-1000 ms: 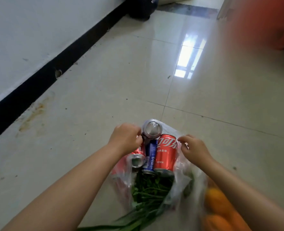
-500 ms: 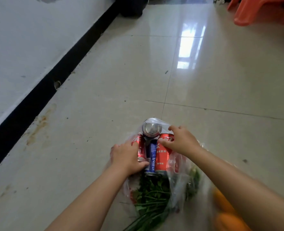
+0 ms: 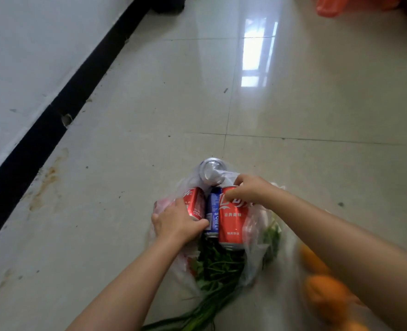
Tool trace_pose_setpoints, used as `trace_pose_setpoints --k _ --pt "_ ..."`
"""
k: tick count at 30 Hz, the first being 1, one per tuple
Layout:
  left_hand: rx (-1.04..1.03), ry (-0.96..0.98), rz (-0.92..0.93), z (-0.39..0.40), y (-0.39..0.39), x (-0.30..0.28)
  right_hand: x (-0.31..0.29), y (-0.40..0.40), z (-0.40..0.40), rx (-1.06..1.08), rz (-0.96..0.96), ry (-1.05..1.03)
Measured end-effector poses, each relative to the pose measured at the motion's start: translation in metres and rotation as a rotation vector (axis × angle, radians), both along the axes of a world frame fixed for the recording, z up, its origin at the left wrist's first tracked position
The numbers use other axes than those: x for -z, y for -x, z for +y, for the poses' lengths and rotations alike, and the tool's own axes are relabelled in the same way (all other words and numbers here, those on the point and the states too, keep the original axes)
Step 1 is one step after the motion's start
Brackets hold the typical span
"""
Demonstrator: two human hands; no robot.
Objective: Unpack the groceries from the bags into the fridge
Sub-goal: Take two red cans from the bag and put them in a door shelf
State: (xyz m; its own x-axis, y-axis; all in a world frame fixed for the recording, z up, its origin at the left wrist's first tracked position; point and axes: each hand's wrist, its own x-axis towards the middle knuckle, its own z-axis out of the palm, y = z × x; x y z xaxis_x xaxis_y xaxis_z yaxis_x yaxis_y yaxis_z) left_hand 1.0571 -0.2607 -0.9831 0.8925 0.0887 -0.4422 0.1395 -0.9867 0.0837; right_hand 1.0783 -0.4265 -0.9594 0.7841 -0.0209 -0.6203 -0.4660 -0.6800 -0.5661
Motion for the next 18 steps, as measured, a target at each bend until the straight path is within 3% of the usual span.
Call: trace_pose_setpoints --k 3,9,11,14,18 --pt "0.038 0.021 0.074 0.016 0.008 -0.004 0.002 0.003 0.004 0.007 0.009 -0.030" --pt "0.112 -0.137 0.424 0.018 0.014 0.008 0.007 0.002 0.010 -0.006 0.047 -0.019" --pt "0.087 -0.131 0.383 0.011 0.010 0.015 0.009 0.001 0.010 0.003 0.054 -0.021" --pt "-0.066 0.064 0.226 0.003 0.002 0.024 0.013 0.002 0.006 0.037 0.055 -0.047" --pt "-0.016 0.009 0.197 -0.001 -0.006 0.025 0.016 0.003 0.001 0.051 0.056 -0.087"
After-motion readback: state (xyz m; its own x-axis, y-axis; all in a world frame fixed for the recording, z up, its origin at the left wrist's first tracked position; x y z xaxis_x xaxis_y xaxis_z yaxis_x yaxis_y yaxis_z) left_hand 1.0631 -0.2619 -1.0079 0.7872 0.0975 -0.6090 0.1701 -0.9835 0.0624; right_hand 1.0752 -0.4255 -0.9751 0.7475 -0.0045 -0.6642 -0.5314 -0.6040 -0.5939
